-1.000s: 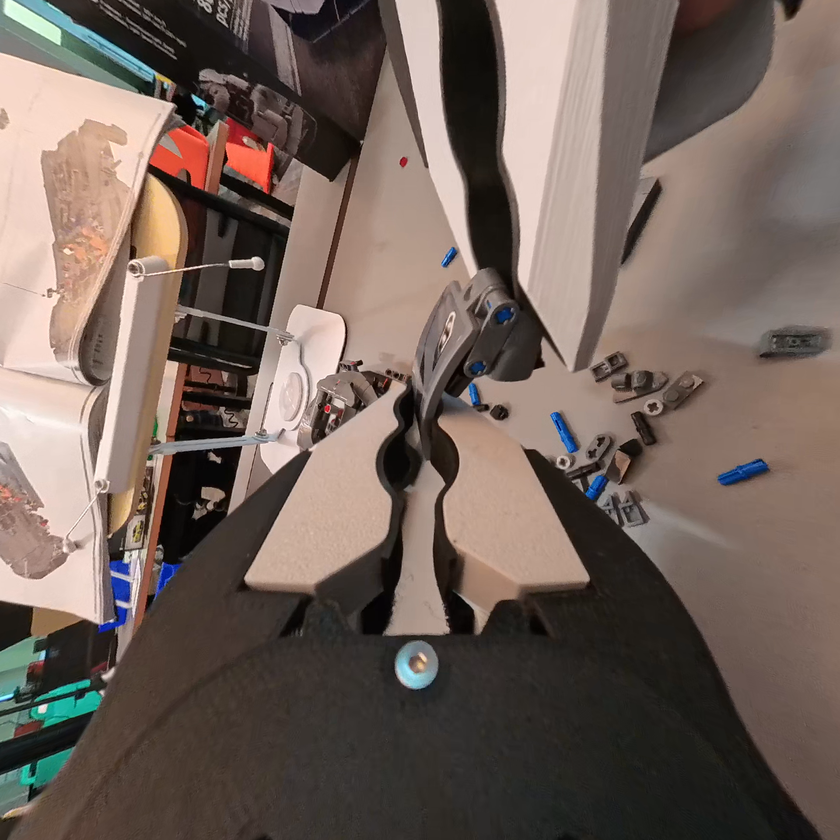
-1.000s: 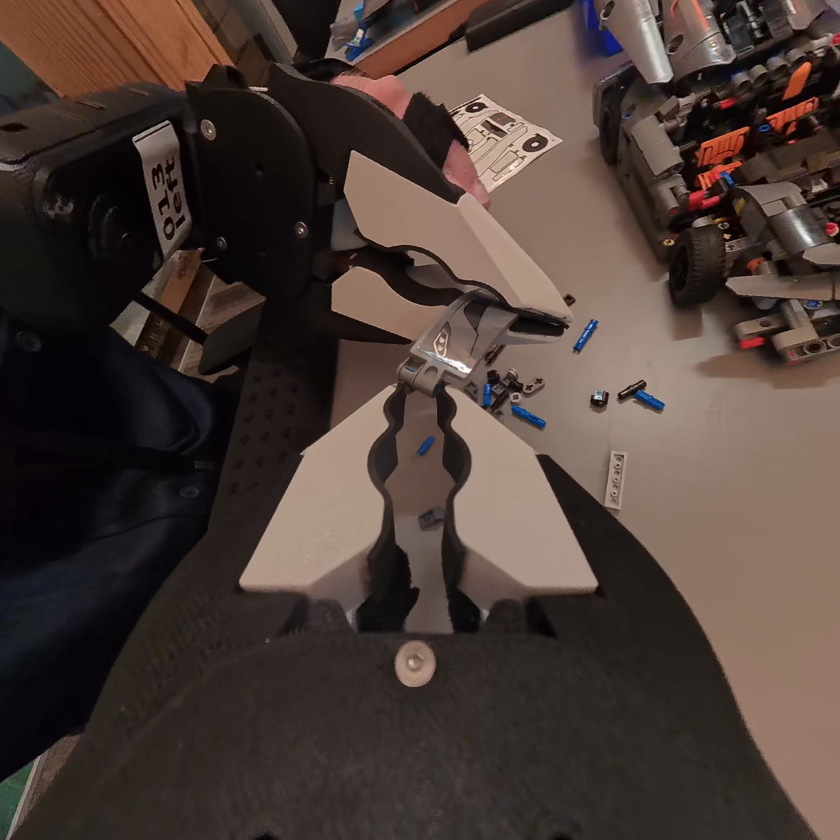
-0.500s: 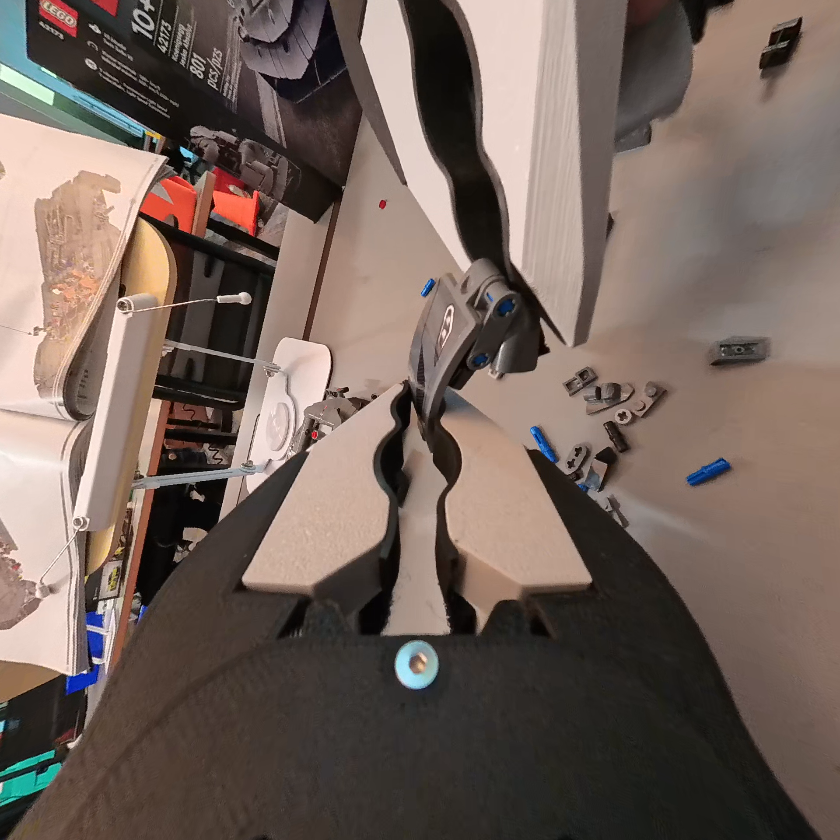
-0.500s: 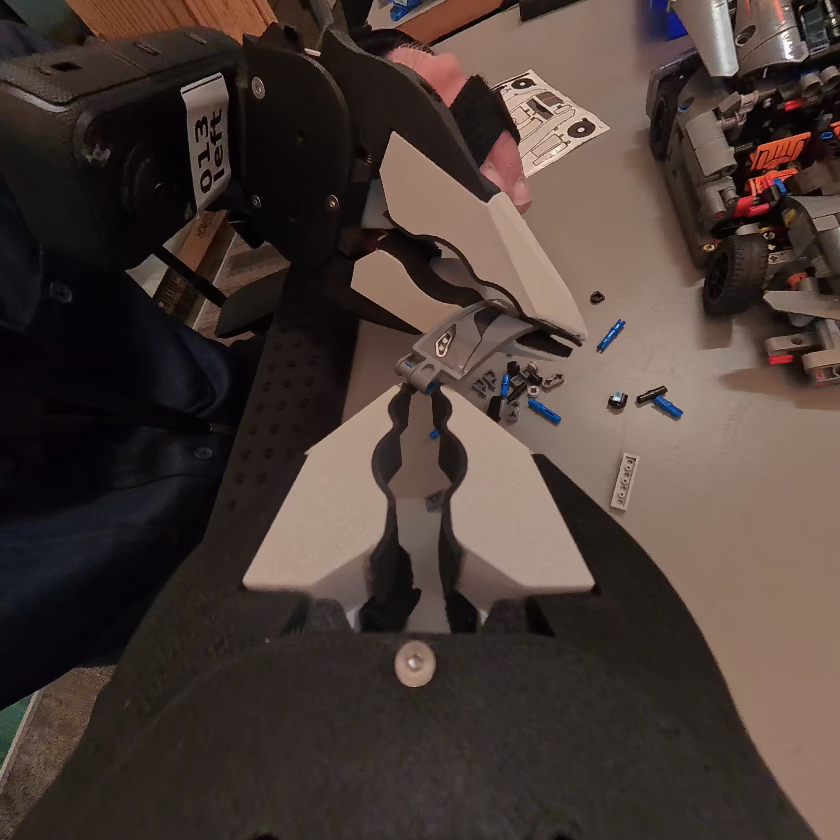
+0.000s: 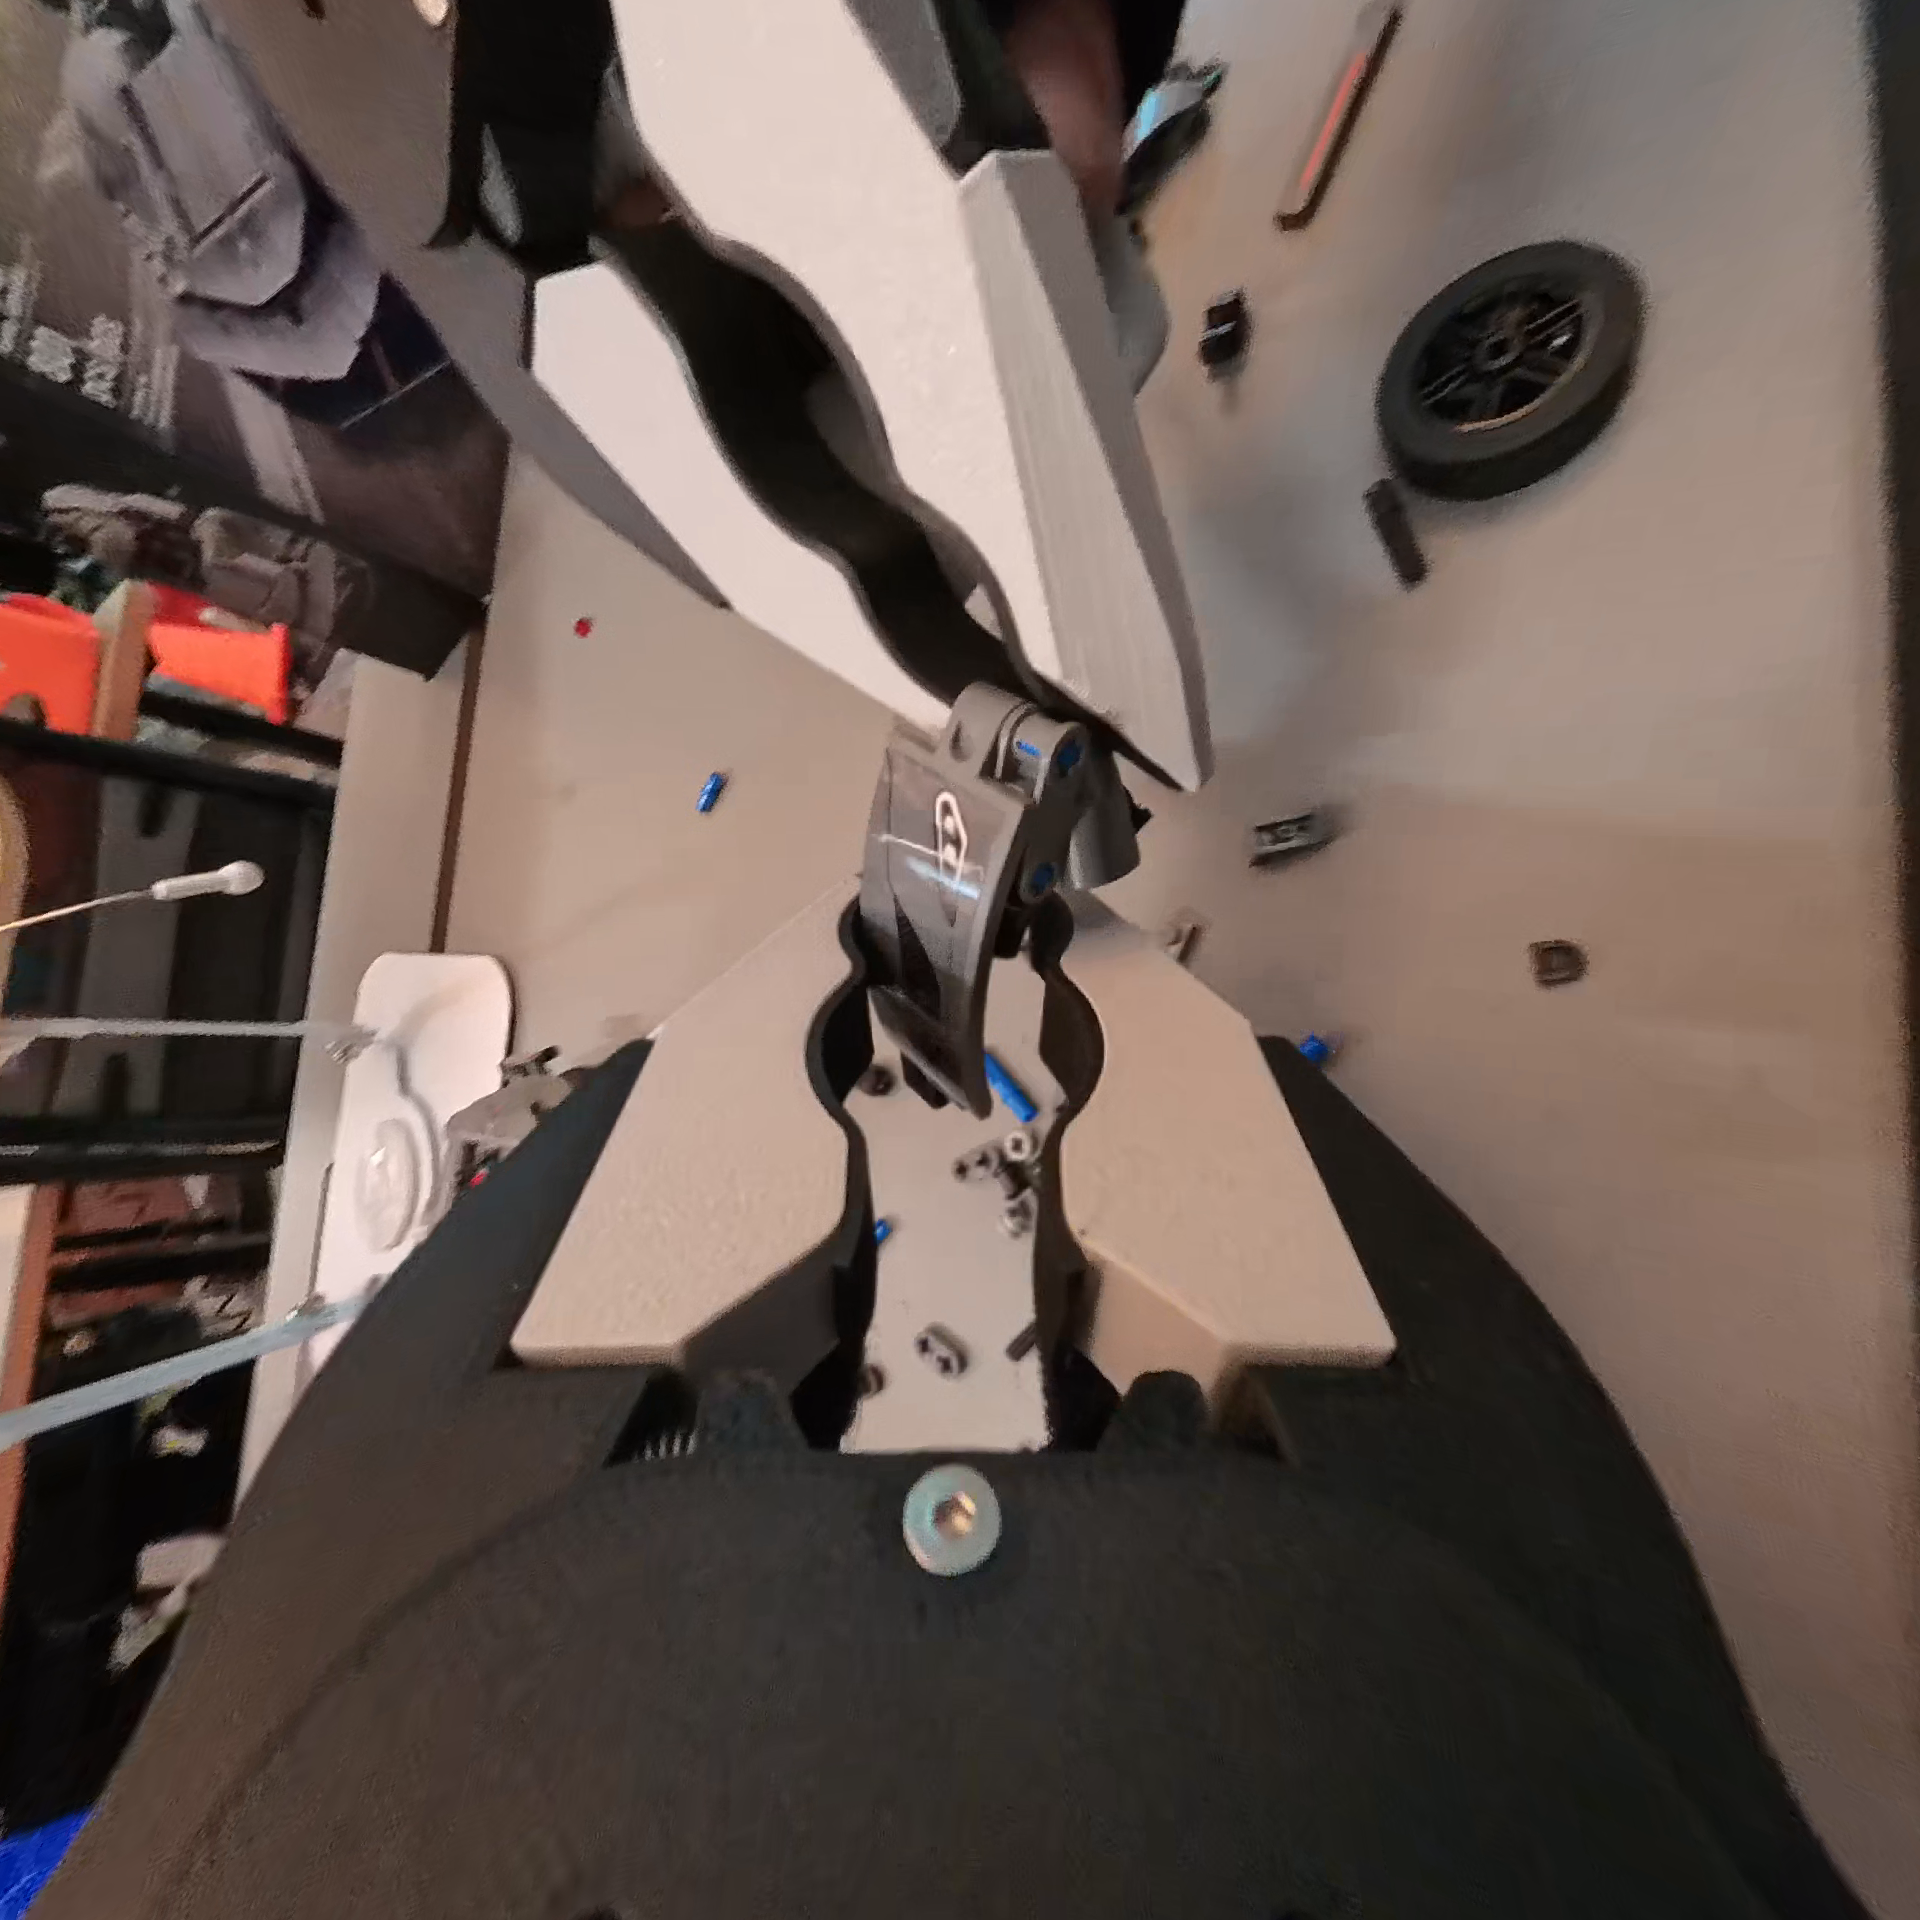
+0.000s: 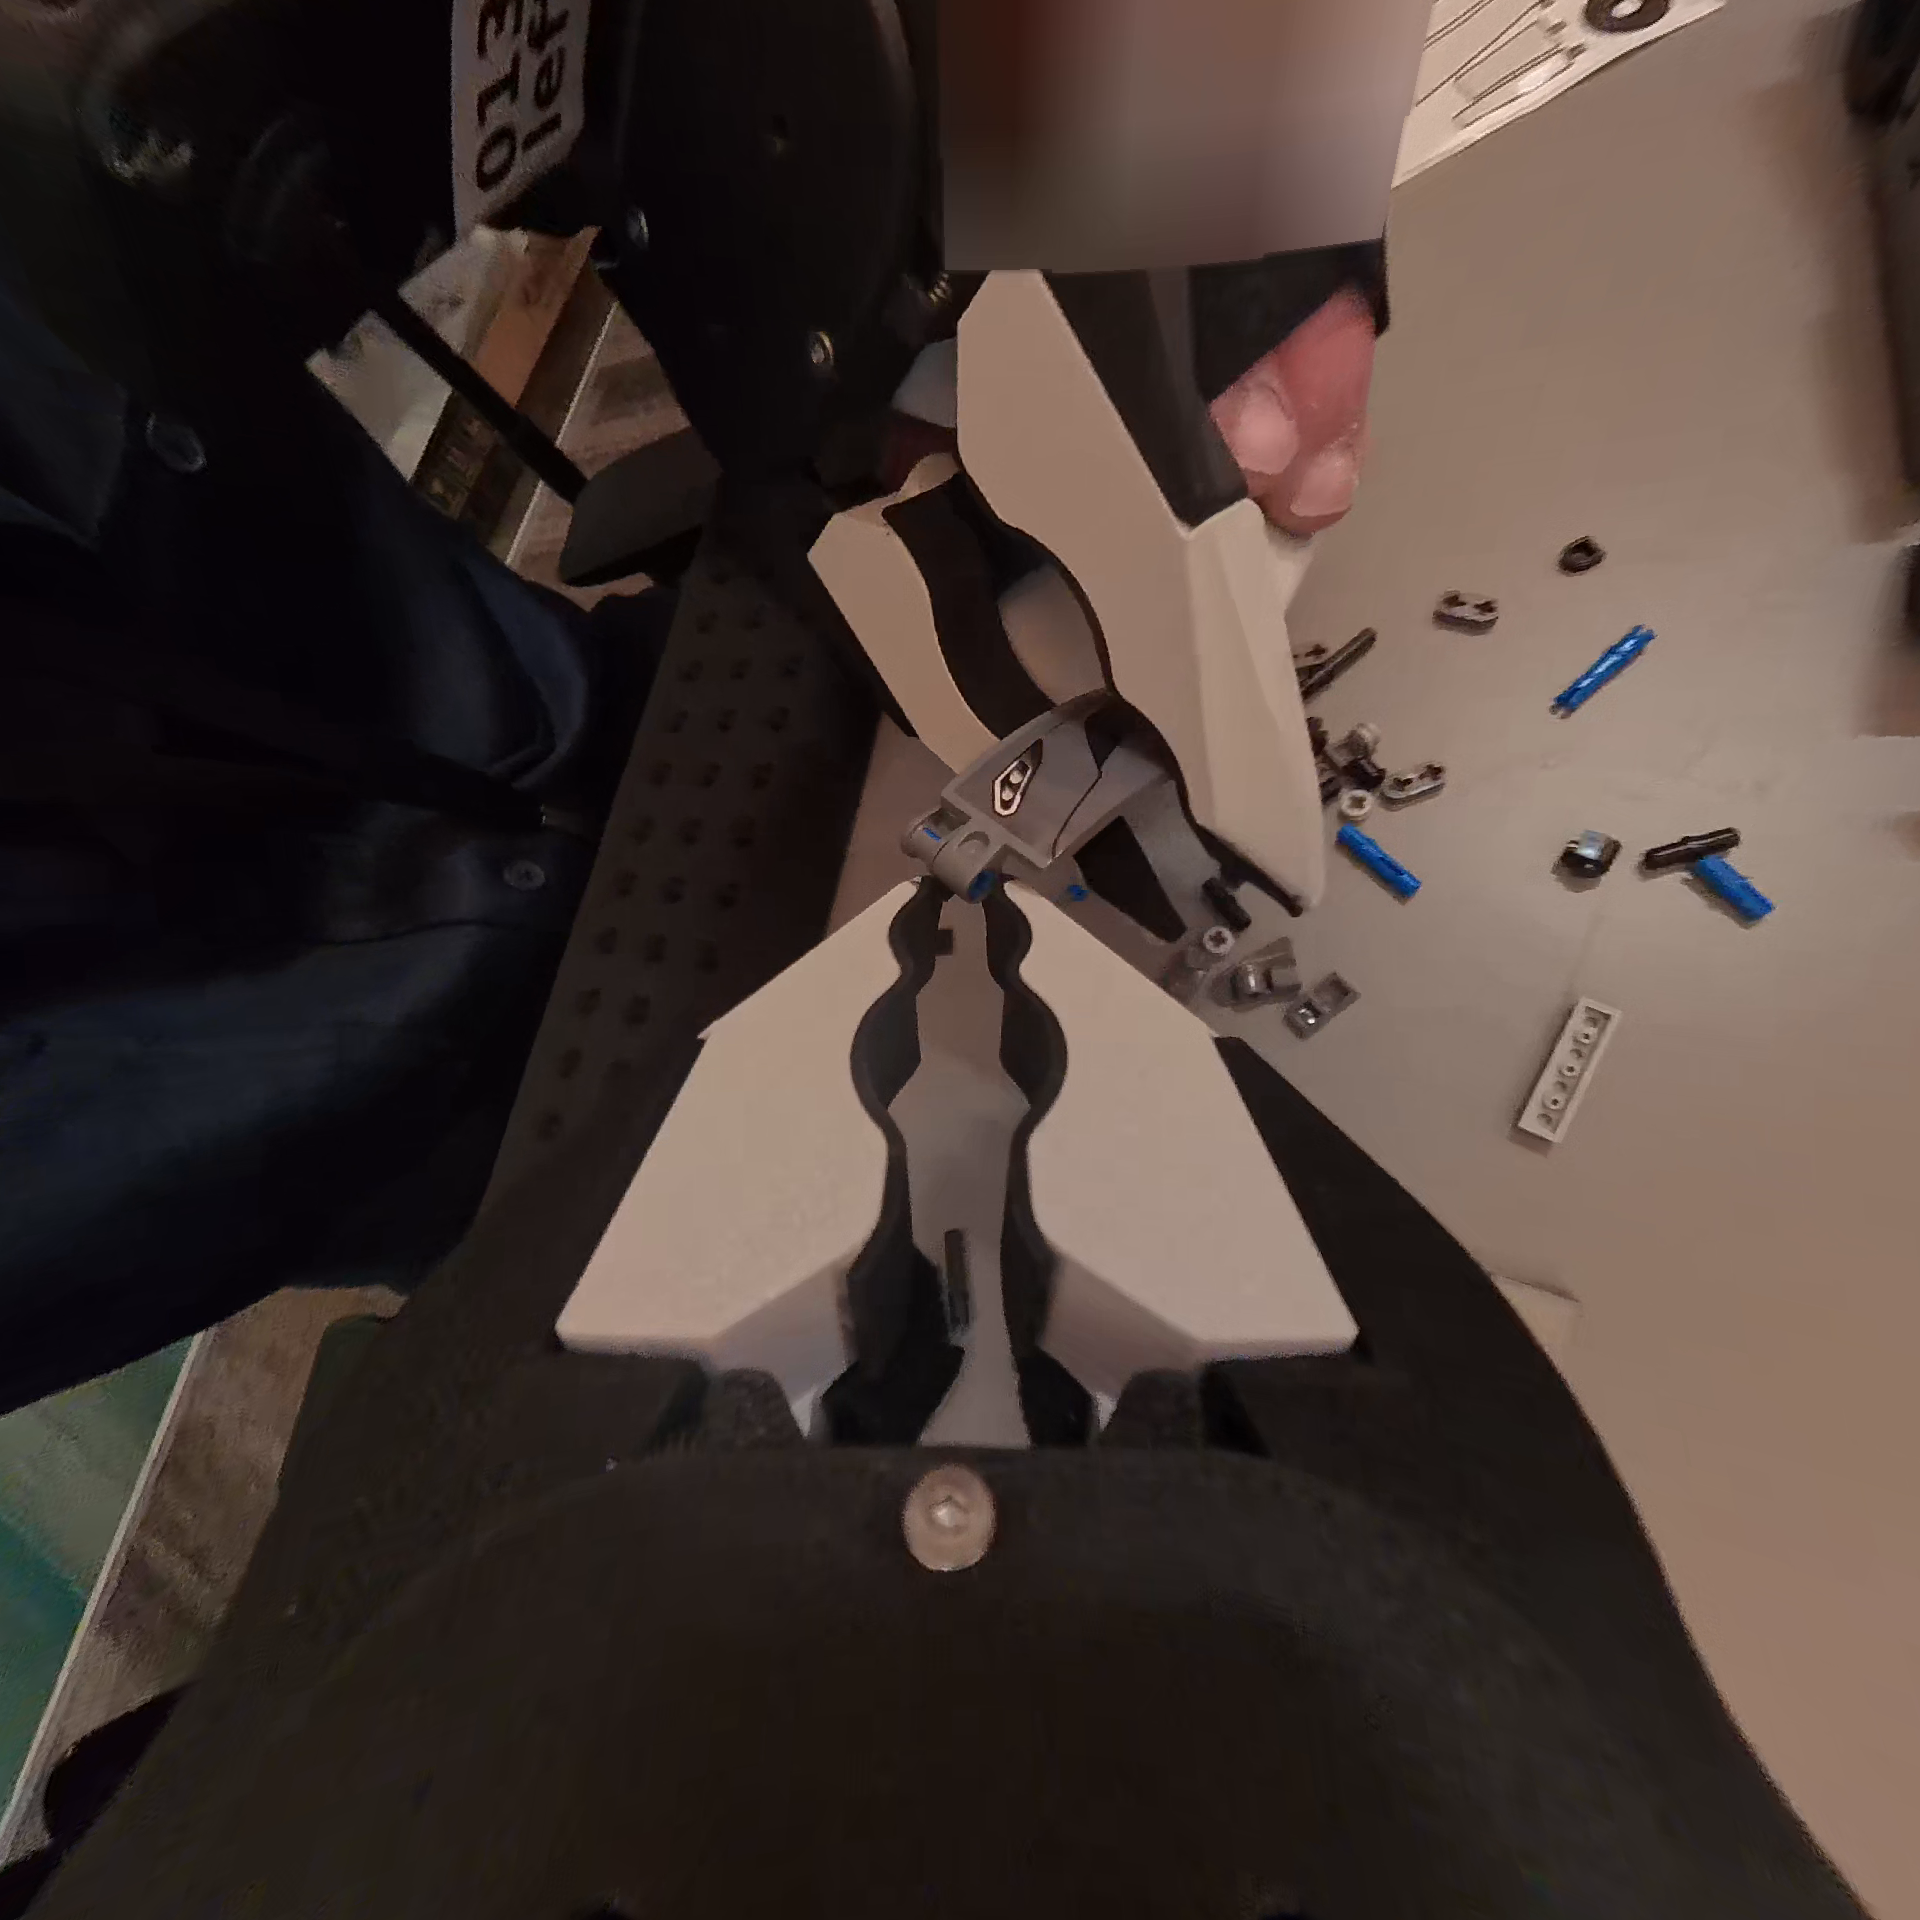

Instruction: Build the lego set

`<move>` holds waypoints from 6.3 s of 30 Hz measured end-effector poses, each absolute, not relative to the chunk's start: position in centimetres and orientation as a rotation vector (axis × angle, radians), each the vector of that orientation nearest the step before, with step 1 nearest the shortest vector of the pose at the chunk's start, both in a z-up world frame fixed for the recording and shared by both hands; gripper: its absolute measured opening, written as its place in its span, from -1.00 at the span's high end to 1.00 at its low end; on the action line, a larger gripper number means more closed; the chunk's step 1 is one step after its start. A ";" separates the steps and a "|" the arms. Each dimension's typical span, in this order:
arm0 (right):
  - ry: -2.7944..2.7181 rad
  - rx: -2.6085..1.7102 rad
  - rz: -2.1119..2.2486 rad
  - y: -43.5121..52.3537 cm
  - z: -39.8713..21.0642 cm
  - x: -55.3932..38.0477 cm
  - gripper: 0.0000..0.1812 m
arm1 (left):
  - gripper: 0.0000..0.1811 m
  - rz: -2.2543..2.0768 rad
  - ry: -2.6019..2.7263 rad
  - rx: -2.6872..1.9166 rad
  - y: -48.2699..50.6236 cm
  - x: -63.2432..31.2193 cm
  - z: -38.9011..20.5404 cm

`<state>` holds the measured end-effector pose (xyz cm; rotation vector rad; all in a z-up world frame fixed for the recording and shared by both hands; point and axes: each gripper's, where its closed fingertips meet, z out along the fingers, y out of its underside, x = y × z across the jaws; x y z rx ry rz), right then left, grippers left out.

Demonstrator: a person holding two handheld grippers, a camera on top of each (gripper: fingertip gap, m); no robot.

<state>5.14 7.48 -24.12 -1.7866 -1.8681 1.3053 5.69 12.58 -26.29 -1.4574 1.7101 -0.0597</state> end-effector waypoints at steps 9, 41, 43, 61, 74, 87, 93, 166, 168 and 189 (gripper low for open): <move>-1.998 -1.772 1.365 5.7 -24.9 6.0 0.93 | 0.82 -0.319 1.793 -1.480 9.6 6.5 -26.7; -0.717 -1.493 0.934 24.5 -9.4 16.8 0.72 | 0.82 -0.320 1.082 -1.881 18.8 -0.6 -22.7; -0.752 -1.519 0.914 24.5 -10.2 16.2 0.71 | 0.82 -0.314 1.070 -1.876 18.9 -0.7 -22.4; -1.272 -1.639 1.131 15.0 -18.2 2.0 0.73 | 0.82 -0.665 0.914 -1.916 17.9 2.3 -22.2; -1.294 -1.644 1.207 14.3 -18.6 1.7 0.95 | 0.82 -0.580 1.013 -1.811 17.3 3.4 -21.7; -1.316 -1.611 1.300 13.9 -17.6 2.6 0.98 | 0.66 -0.625 1.099 -1.724 16.2 4.1 -20.9; -1.358 -1.593 1.322 13.3 -17.6 2.7 0.98 | 0.75 -0.610 1.150 -1.693 15.8 4.1 -20.8; -1.390 -1.565 1.286 13.2 -18.1 3.2 0.99 | 0.80 -0.965 1.157 -1.695 13.5 5.1 -20.6; -1.390 -1.546 1.271 13.3 -17.7 3.3 1.00 | 0.81 -0.912 1.169 -1.687 13.7 5.0 -20.6; -1.398 -1.456 1.175 13.5 -16.5 3.9 1.00 | 0.80 -0.117 1.400 -1.477 15.7 3.5 -21.0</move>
